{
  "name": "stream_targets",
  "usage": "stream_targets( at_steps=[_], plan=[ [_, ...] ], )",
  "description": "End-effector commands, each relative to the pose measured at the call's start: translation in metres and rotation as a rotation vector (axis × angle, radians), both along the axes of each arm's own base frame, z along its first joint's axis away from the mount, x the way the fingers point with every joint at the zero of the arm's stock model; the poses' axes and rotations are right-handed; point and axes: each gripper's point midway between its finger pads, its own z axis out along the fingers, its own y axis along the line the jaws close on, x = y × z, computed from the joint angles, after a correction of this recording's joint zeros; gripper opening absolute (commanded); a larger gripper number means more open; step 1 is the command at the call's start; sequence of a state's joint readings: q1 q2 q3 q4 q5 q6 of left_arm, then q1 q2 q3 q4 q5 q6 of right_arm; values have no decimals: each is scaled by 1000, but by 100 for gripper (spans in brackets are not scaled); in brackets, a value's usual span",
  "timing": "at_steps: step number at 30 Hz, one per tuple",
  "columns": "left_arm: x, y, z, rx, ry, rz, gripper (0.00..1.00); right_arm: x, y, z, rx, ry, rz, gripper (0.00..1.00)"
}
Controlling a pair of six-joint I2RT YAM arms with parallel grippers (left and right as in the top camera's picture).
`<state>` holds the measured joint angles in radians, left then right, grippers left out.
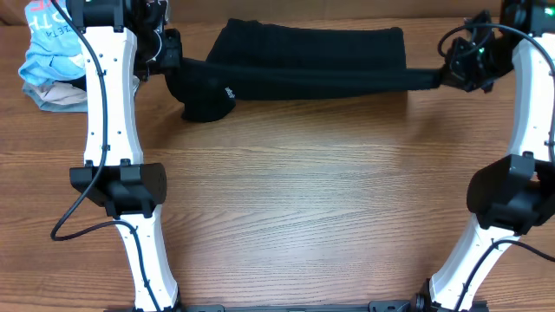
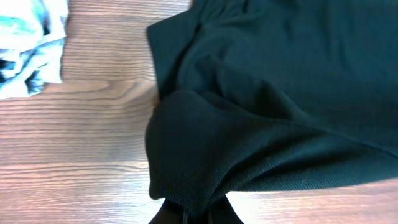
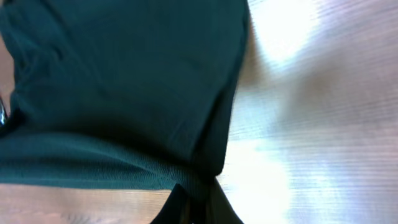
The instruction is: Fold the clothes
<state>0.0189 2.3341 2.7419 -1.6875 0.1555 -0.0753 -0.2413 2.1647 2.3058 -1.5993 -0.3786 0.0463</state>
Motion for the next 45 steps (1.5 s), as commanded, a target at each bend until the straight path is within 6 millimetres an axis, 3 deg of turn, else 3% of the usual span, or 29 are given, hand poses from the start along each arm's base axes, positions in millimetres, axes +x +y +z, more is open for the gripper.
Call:
stream_targets(
  at_steps=[1, 5, 10, 22, 27, 30, 34, 40, 45],
  plan=[
    [-13, -22, 38, -52, -76, -35, 4, -21, -10, 44, -65, -71, -8, 4],
    [-31, -31, 47, -42, -66, -56, 4, -42, -9, 63, -92, -71, -18, 4],
    [-55, -28, 35, -1, 20, -33, 4, -71, -2, 69, -88, -54, -24, 4],
    [-118, -15, -24, 72, 303, -17, 4, -177, -4, 15, -68, 114, -139, 4],
    [-126, -8, -44, 119, 354, -9, 4, -212, -2, -15, -76, 140, -232, 4],
    [-114, -11, -52, 117, 312, -12, 4, -219, 1, -34, -72, 147, -255, 4],
    [-88, -25, -62, 100, 211, -35, 4, -211, -3, -51, -81, 126, -258, 4],
    [-60, -56, -78, 91, 88, -98, 4, -193, -18, -56, -135, 62, -300, 4],
    [-43, -71, -86, 105, 9, -125, 4, -176, -26, -61, -155, 22, -305, 4]
  ],
)
